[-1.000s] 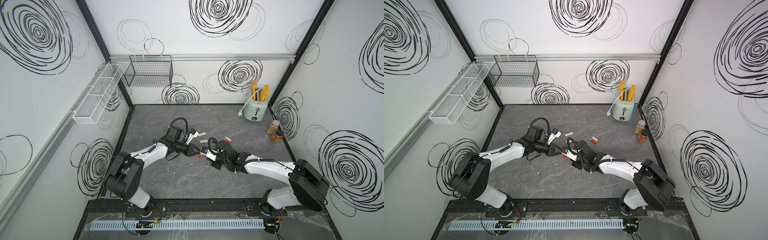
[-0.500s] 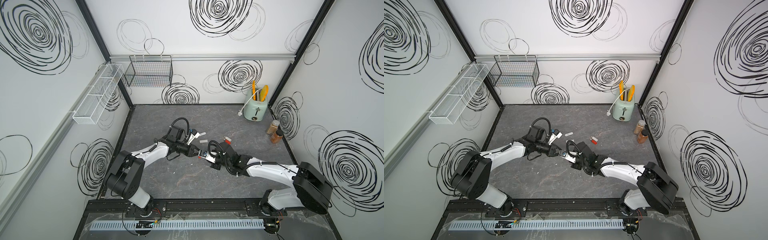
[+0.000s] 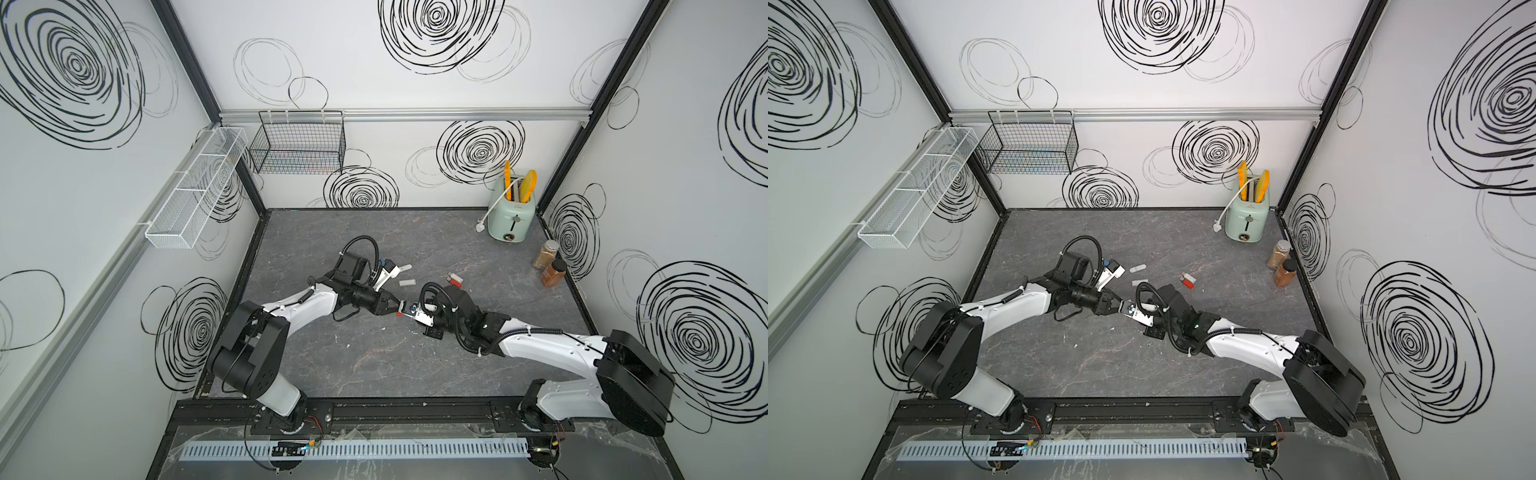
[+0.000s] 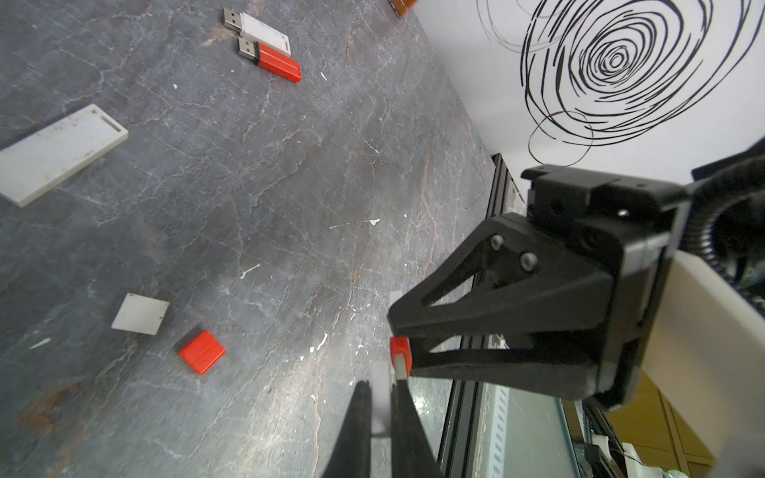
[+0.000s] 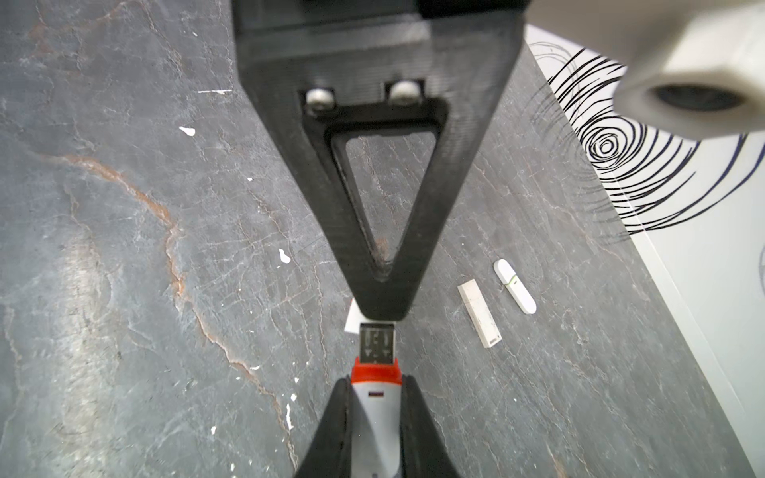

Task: Close the usb drive cover
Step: Close the cover of the USB drive.

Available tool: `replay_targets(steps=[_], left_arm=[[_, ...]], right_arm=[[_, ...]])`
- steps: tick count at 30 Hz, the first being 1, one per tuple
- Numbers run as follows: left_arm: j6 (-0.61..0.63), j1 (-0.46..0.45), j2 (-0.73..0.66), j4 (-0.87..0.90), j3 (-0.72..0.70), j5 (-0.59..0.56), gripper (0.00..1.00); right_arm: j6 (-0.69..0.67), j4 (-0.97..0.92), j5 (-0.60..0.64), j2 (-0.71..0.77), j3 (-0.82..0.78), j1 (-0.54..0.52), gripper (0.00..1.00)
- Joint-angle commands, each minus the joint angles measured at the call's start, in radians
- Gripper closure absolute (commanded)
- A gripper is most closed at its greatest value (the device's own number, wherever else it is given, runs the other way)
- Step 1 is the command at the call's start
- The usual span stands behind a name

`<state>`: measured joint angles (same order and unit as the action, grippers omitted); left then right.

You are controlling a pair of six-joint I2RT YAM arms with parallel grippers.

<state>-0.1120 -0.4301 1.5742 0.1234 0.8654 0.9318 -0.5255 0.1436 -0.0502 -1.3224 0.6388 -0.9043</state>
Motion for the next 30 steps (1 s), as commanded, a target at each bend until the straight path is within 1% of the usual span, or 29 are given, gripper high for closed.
replay_targets(steps=[1, 4, 9, 12, 20, 30], left_arm=[[0.013, 0.009, -0.008, -0.015, 0.023, 0.048, 1.0], [-0.017, 0.035, -0.005, -0.049, 0.015, 0.074, 1.0], [0.003, 0.044, 0.0, -0.027, 0.025, 0.072, 1.0], [0.012, 0.038, -0.001, -0.023, 0.025, 0.078, 1.0], [0.059, 0.014, -0.005, 0.011, 0.024, 0.046, 1.0], [0.06, -0.01, 0.013, 0.018, 0.033, 0.041, 1.0]], right_arm=[[-0.014, 0.003, -0.009, -0.004, -0.004, -0.007, 0.99], [-0.021, 0.012, -0.011, 0.006, -0.026, -0.007, 0.99], [-0.021, 0.006, -0.01, 0.011, -0.029, -0.007, 0.99], [-0.027, 0.015, -0.015, 0.004, -0.029, -0.007, 0.99], [-0.028, 0.012, -0.011, 0.005, -0.008, -0.007, 0.99], [-0.024, 0.006, -0.019, -0.007, 0.009, -0.012, 0.99]])
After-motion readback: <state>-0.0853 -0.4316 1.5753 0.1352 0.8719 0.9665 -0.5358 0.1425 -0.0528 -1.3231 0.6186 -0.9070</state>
